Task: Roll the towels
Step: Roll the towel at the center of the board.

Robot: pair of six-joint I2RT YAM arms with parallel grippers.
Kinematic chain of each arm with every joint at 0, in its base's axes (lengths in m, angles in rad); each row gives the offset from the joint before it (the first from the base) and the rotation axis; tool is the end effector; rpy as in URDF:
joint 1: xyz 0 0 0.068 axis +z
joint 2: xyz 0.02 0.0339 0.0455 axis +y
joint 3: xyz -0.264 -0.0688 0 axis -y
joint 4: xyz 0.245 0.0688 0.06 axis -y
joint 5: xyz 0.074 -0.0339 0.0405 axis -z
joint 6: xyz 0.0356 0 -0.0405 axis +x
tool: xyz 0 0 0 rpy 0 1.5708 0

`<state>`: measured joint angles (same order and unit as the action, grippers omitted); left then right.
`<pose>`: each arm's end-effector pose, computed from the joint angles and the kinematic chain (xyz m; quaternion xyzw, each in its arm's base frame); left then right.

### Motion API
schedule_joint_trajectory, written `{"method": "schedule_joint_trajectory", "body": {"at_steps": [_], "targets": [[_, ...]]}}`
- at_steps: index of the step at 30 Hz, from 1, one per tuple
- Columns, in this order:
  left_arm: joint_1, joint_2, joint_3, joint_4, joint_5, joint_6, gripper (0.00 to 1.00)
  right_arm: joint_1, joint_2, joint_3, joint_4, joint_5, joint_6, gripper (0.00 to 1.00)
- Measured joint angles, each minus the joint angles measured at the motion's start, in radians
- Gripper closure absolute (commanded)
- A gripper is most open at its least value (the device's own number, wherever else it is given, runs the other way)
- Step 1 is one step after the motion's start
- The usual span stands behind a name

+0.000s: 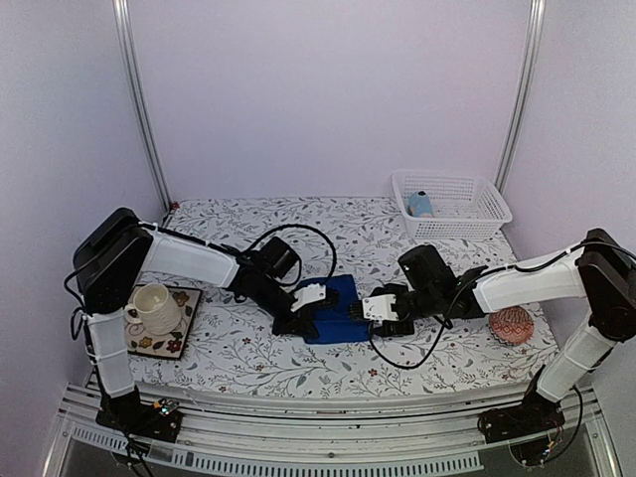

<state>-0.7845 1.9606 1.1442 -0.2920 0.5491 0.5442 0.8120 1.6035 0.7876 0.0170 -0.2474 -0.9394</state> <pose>0.2547 -0.2805 0.1269 0.6266 0.6994 -0.2884 0.1873 0.2110 0.2352 0.1623 -0.7358 0.5531 0.0903 0.3801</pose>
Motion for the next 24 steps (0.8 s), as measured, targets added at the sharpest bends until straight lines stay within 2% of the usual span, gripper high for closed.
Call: {"method": "schedule_joint_trajectory", "body": {"at_steps": [12, 15, 24], "targets": [[0.006, -0.057, -0.044, -0.052, -0.005, -0.159, 1.0, 0.007, 0.0, 0.0, 0.037, -0.015, -0.073, 0.4], [0.004, -0.057, -0.044, -0.057, -0.004, -0.195, 1.0, 0.013, 0.0, 0.0, 0.037, -0.025, -0.092, 0.36], [0.002, -0.057, -0.056, -0.05, 0.01, -0.286, 1.0, 0.075, 0.005, 0.0, 0.037, -0.039, -0.128, 0.35]]}}
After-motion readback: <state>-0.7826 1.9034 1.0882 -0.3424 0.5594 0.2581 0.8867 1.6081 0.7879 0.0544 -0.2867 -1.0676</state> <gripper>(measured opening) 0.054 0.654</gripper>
